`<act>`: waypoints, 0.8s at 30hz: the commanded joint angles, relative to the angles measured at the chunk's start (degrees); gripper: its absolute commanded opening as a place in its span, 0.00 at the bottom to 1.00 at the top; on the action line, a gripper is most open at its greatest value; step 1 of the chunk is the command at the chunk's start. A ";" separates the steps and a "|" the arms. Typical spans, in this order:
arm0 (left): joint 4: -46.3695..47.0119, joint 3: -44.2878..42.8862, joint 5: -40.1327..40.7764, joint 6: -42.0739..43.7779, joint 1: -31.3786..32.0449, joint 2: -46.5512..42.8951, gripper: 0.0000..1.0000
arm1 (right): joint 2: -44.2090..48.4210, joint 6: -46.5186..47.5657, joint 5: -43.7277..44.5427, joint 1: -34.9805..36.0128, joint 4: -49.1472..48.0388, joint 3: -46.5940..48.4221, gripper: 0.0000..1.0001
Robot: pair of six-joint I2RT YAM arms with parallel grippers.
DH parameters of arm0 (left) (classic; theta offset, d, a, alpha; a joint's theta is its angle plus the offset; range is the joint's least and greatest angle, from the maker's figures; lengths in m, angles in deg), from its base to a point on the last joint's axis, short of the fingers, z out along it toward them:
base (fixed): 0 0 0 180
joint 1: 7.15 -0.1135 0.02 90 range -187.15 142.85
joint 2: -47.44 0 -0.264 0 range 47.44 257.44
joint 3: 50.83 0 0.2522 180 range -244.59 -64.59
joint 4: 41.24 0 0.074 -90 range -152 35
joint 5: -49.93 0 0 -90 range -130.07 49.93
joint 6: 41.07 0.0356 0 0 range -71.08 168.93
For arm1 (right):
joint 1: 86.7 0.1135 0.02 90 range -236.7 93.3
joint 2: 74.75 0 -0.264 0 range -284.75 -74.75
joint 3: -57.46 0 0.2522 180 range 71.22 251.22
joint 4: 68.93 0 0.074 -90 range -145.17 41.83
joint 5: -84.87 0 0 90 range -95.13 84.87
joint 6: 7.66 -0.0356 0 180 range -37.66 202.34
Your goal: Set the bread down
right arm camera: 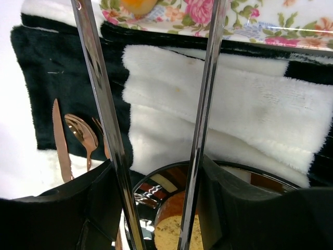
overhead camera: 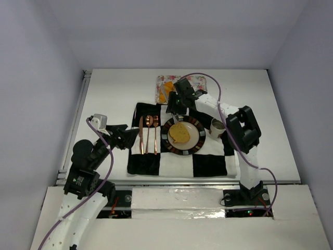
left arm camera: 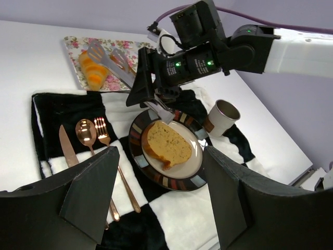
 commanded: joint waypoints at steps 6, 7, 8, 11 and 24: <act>2.37 0.30 -0.54 -0.01 0.66 -0.89 0.63 | -0.82 0.95 -0.04 -0.31 1.05 3.00 0.55; 2.28 0.30 -0.45 -0.01 0.66 -0.89 0.62 | 0.05 1.12 1.36 -0.31 1.05 2.05 0.57; 2.28 0.30 -0.54 -0.01 0.66 -0.89 0.62 | 0.66 1.12 1.81 -0.31 0.88 1.51 0.58; 2.37 0.30 -0.54 -0.01 0.66 -0.89 0.62 | 3.12 1.38 3.13 -0.31 0.43 -0.07 0.59; 2.37 0.21 -0.54 0.08 0.66 -1.16 0.62 | 4.63 1.73 4.89 -0.84 1.84 -0.69 0.59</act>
